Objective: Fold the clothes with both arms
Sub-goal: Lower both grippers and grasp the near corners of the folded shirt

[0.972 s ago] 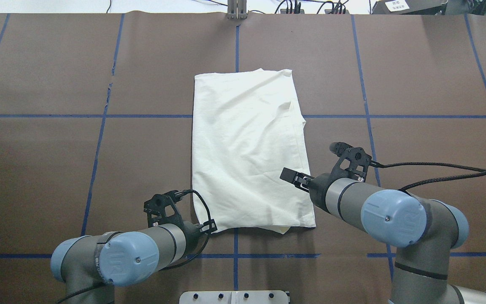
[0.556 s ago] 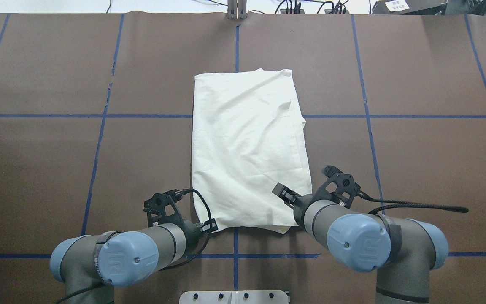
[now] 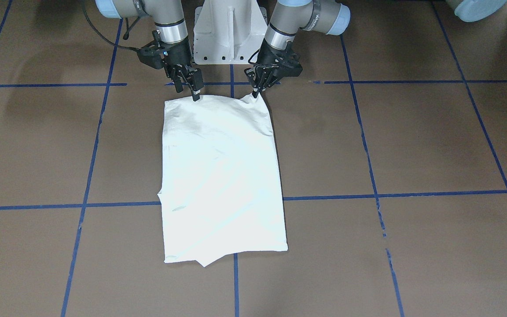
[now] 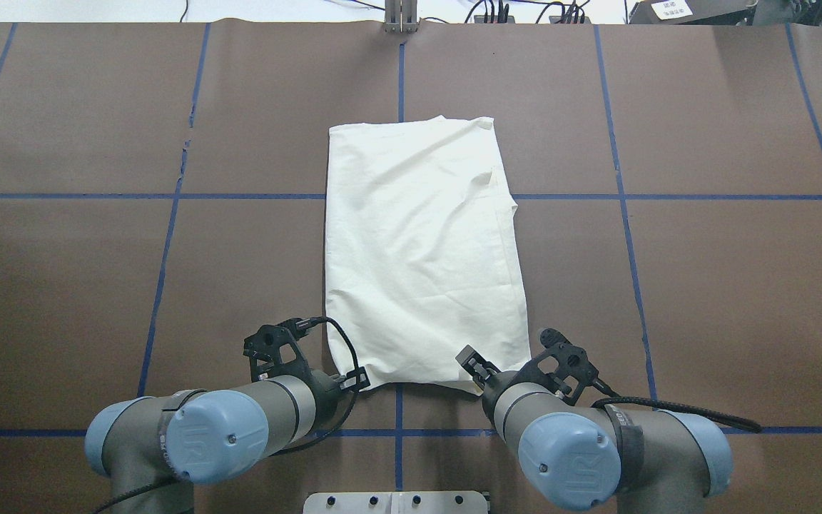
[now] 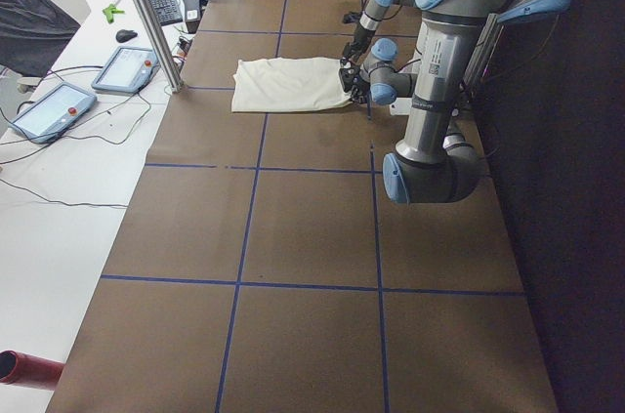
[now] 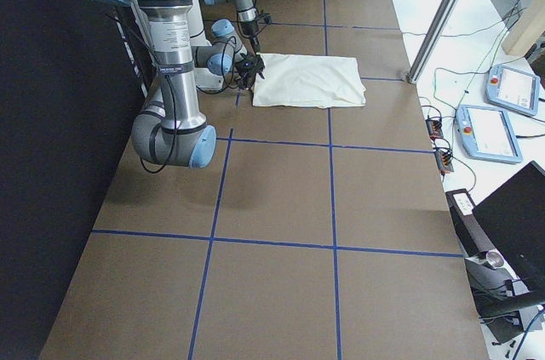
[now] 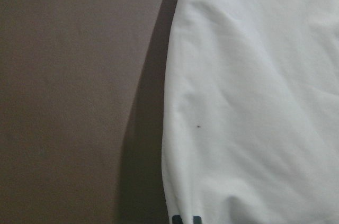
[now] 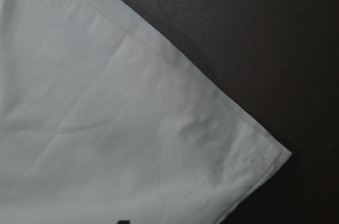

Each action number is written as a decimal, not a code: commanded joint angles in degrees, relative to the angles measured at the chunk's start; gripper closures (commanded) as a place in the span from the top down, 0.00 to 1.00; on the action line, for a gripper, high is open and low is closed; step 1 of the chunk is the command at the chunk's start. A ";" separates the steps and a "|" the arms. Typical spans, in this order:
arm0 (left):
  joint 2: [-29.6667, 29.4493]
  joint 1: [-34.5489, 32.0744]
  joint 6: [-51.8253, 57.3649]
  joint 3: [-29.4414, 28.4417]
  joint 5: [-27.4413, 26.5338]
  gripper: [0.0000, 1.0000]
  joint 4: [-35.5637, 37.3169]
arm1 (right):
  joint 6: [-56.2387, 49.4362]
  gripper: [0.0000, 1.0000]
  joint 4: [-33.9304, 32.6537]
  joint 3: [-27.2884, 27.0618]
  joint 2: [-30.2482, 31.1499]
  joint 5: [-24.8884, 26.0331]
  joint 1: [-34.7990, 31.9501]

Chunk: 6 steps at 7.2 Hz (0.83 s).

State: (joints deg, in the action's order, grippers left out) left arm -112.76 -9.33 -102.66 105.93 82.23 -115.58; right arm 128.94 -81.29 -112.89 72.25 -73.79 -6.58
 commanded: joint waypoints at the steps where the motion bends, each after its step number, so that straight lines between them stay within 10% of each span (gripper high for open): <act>1: -0.01 -0.07 0.00 0.15 -0.05 0.00 0.00 | 0.35 0.83 -0.27 1.97 -0.36 0.92 0.52; 5: -0.01 -0.16 0.00 0.15 -0.05 0.00 0.00 | 0.35 0.78 -0.27 4.77 -2.45 2.50 0.52; 6: -0.01 -0.16 0.00 0.15 -0.05 0.00 0.00 | 0.44 0.56 -0.27 5.40 -3.16 2.77 0.35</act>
State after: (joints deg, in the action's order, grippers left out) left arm -112.76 -9.48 -102.66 106.07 82.18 -115.58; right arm 129.30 -81.60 -108.72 70.24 -71.71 -6.09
